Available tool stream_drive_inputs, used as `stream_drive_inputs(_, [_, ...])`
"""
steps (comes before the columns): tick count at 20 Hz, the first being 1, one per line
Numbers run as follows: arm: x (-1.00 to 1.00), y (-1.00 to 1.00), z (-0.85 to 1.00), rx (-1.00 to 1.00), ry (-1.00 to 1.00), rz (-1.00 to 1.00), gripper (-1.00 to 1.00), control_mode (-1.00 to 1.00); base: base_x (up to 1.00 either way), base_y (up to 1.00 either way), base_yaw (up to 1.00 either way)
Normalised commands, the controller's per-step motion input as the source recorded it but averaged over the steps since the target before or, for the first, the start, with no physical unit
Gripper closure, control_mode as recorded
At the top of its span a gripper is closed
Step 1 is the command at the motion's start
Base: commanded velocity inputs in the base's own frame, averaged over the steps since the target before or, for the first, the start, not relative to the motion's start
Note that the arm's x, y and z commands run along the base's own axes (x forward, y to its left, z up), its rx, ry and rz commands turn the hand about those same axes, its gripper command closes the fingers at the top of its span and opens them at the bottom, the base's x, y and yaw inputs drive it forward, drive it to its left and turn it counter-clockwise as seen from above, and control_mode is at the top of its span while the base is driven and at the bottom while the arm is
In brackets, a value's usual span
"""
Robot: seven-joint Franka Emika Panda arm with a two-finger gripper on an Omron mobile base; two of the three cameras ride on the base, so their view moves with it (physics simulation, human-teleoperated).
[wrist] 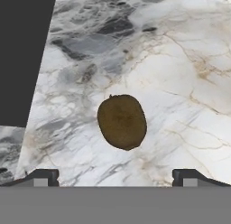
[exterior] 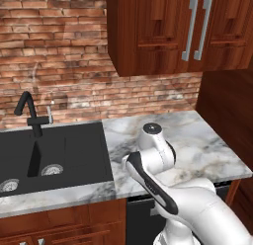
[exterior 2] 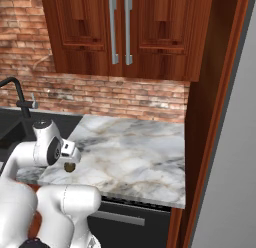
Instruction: Place the kiwi in the correct fridge rack based on whether it is a fruit or vegetable. Finally, close the fridge door.
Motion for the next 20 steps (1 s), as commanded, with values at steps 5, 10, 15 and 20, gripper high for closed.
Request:
stream_drive_inputs(5, [0.26,0.00,-0.39,0.00,0.00,0.00,-1.00,-1.00,0.00,0.00,0.00])
stream_drive_inputs(10, [0.13,-0.10,-0.42,0.00,0.00,0.00,-1.00,-1.00,0.00,0.00,0.00])
stream_drive_inputs(15, [0.01,-0.21,-0.34,0.00,0.00,0.00,-1.00,-1.00,0.00,0.00,0.00])
stream_drive_inputs(20, [0.00,-0.24,-0.31,0.00,0.00,0.00,-1.00,-1.00,0.00,0.00,0.00])
